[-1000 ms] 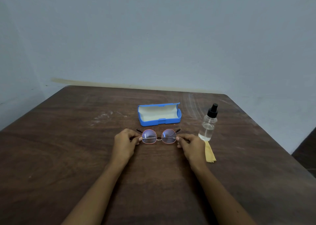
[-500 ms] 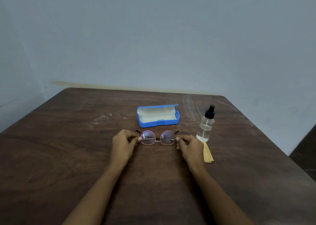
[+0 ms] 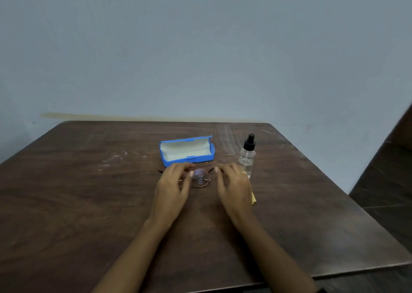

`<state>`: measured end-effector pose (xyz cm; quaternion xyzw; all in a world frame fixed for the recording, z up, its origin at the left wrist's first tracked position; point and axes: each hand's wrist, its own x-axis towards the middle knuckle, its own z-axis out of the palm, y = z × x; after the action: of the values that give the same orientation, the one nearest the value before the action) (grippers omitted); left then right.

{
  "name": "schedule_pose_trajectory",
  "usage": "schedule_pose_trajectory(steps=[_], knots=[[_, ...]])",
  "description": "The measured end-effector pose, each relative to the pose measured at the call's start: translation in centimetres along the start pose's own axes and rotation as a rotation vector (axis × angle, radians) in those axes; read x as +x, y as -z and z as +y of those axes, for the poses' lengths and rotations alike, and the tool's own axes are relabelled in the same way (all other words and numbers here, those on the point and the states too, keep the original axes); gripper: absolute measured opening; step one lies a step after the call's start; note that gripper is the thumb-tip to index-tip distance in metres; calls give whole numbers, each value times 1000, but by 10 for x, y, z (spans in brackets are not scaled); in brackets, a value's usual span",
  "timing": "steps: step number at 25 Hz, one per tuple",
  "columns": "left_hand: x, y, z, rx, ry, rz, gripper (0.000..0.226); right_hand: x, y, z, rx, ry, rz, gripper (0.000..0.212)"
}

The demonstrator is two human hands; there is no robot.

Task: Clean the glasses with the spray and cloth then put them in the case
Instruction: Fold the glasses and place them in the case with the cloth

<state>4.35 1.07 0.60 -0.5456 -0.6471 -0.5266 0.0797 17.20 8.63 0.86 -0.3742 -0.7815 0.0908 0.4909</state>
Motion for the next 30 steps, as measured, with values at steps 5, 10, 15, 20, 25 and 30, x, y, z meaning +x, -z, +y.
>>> schedule_pose_trajectory(steps=[5, 10, 15, 20, 25, 30], knots=[[4, -40, 25, -4, -108, -286, 17, 8, 24, 30, 147, -114, 32, 12], [10, -67, 33, 14, -174, -576, 24, 4, 38, 55, 165, -218, -59, 17], [3, -72, 28, 14, -165, -598, 30, 3, 32, 65, 33, -416, -88, 16], [2, -69, 29, 127, -196, -566, 33, 3, 33, 64, 5, -393, -160, 18], [0, -67, 33, 211, -333, -522, 24, 3, 33, 66, 51, -391, -135, 17], [0, -70, 33, 98, -244, -477, 16, 1, 44, 63, 299, -340, -177, 30]])
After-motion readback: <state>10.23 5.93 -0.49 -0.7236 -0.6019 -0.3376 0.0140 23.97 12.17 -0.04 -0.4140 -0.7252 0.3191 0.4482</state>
